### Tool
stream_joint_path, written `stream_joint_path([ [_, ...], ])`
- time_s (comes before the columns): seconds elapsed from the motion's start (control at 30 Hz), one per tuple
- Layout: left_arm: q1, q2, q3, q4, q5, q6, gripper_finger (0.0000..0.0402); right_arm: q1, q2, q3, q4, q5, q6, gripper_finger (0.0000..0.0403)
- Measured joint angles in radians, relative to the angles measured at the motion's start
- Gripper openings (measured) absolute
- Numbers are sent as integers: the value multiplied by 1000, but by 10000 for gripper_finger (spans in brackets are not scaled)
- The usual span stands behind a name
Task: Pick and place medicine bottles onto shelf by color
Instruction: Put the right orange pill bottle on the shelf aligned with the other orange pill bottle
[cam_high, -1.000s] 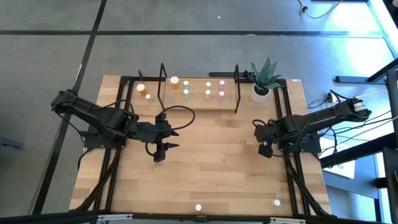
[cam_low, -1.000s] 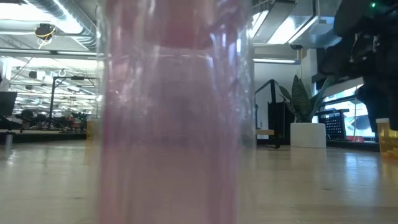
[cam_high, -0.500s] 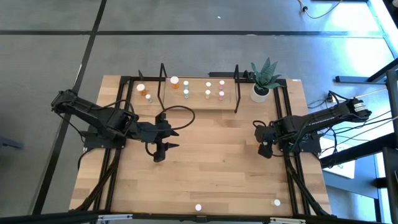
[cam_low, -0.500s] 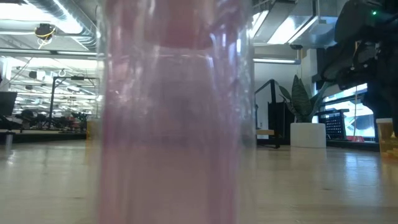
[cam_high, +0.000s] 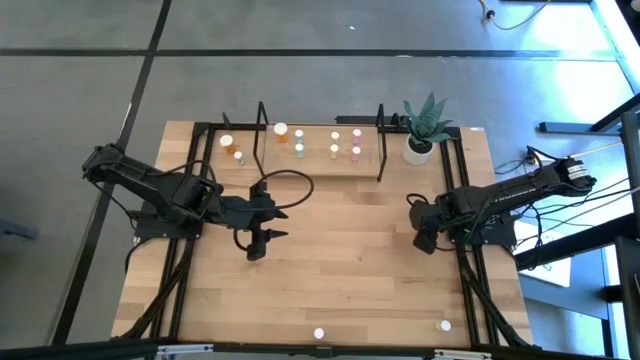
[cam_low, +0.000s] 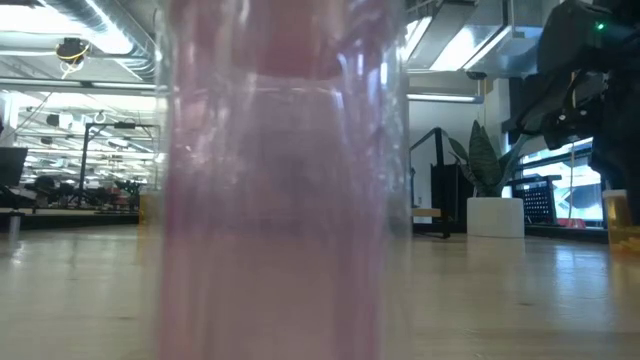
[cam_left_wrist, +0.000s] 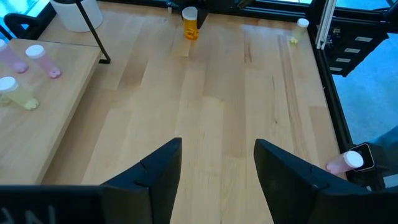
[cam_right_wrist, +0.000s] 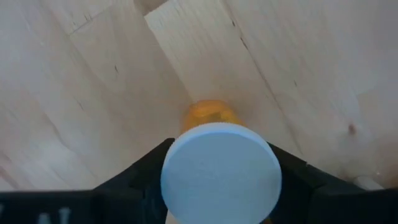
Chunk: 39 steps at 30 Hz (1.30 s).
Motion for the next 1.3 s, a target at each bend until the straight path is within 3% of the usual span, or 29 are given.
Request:
stream_joint_path([
  [0.3,0,0,0,0,0,0,194,0,10,111,-1,12,37,204],
  [0.47,0,0,0,0,0,0,194,-6,87,237,-10,15,-12,198],
  [1.07,0,0,0,0,0,0,194,-15,689,862,-23,40,-518,202],
  [1.3,0,0,0,0,0,0,194,-43,859,1008,-22,-1,-683,202],
])
